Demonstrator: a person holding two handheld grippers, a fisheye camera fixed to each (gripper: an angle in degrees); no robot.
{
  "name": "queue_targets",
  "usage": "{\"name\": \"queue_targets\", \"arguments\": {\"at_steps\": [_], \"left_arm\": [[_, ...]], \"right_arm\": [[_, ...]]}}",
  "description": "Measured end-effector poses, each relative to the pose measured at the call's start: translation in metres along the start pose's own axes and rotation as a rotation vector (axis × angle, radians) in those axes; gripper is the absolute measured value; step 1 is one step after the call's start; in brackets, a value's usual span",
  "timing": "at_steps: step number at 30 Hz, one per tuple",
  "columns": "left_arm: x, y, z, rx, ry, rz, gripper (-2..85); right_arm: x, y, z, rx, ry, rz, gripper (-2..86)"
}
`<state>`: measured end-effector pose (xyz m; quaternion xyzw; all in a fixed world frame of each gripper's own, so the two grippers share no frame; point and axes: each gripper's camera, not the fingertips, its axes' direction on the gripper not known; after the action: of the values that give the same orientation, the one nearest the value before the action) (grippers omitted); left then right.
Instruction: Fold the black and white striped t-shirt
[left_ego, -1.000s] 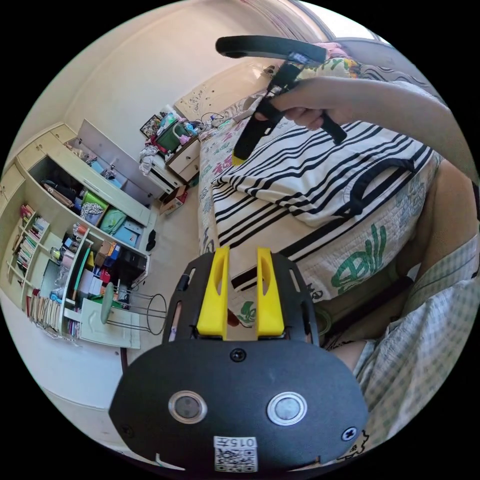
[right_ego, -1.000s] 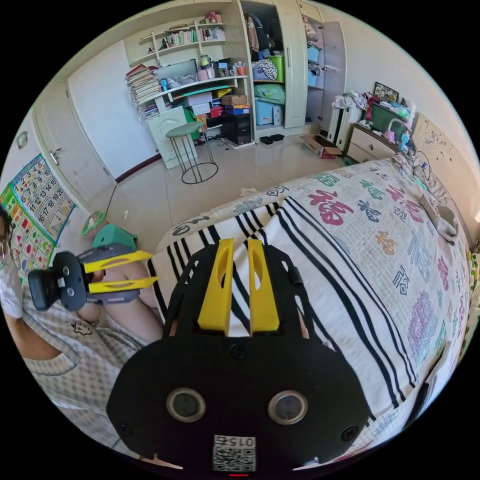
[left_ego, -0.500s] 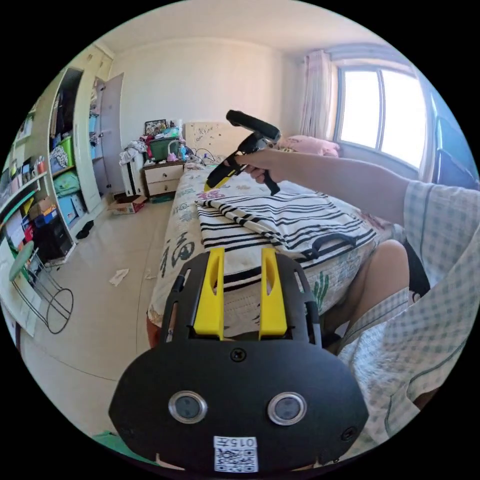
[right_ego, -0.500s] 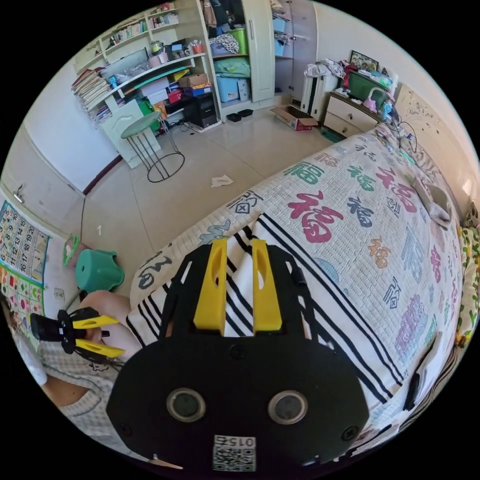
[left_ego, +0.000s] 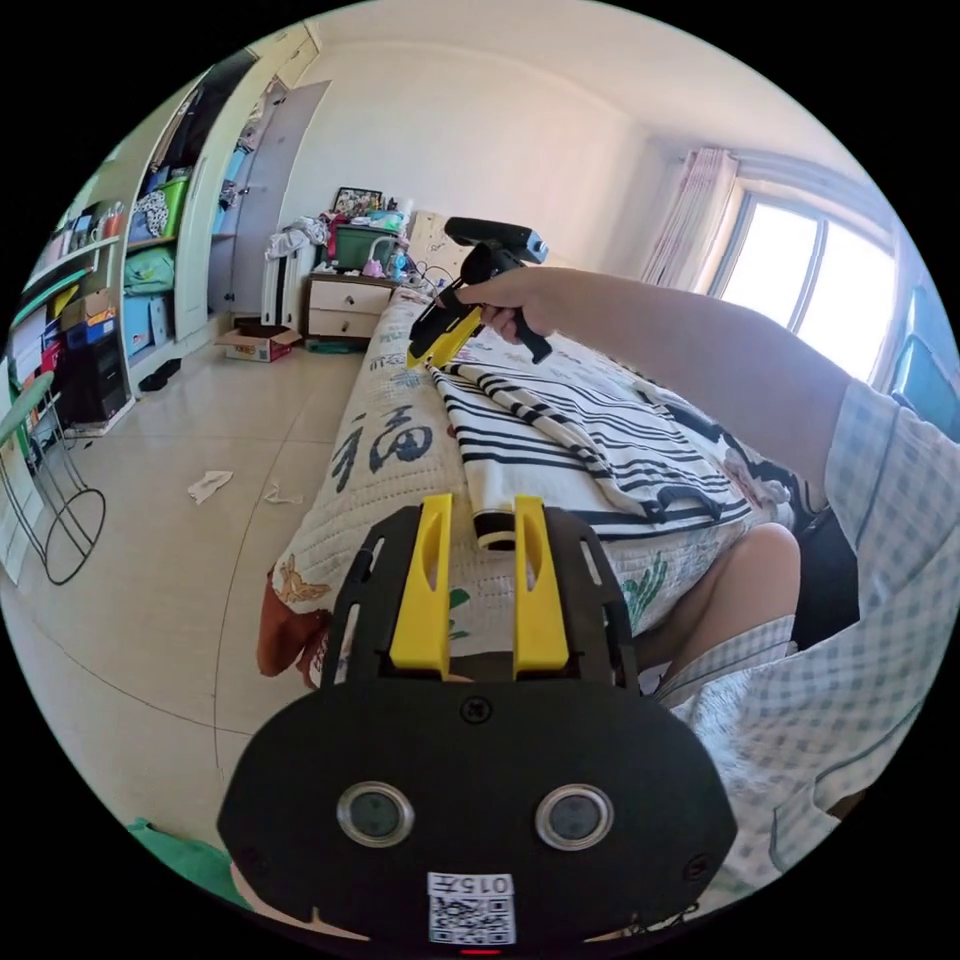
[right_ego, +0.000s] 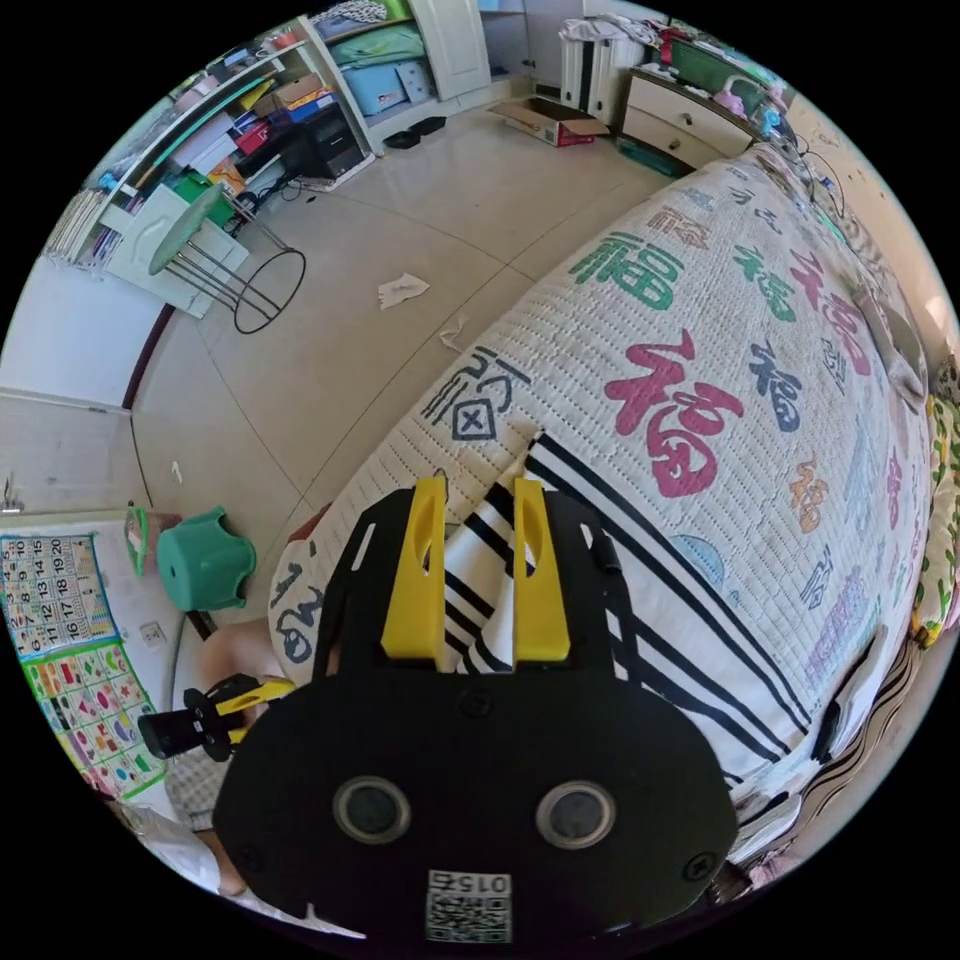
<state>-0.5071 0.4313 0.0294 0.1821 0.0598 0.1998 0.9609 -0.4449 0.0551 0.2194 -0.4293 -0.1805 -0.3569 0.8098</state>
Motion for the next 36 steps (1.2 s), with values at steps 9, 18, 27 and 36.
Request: {"name": "queue_targets", "arguments": {"at_steps": [9, 18, 27, 36], "left_arm": [[-0.011, -0.004, 0.005, 0.011, 0.170, 0.018, 8.3], [-0.013, -0.005, 0.004, 0.010, 0.083, 0.049, 6.9], [-0.054, 0.003, -0.004, 0.062, 0.190, -0.079, 0.0], [-0.075, 0.014, -0.050, 0.234, 0.260, -0.094, -0.4]], "right_arm": [[-0.015, -0.028, -0.034, 0.077, 0.075, -0.006, 11.3], [-0.023, -0.062, 0.006, -0.069, 0.067, -0.008, 13.6], [-0.011, -0.065, -0.009, -0.034, 0.082, -0.005, 0.2], [-0.033, -0.059, -0.072, 0.245, -0.305, -0.092, -0.7]]}}
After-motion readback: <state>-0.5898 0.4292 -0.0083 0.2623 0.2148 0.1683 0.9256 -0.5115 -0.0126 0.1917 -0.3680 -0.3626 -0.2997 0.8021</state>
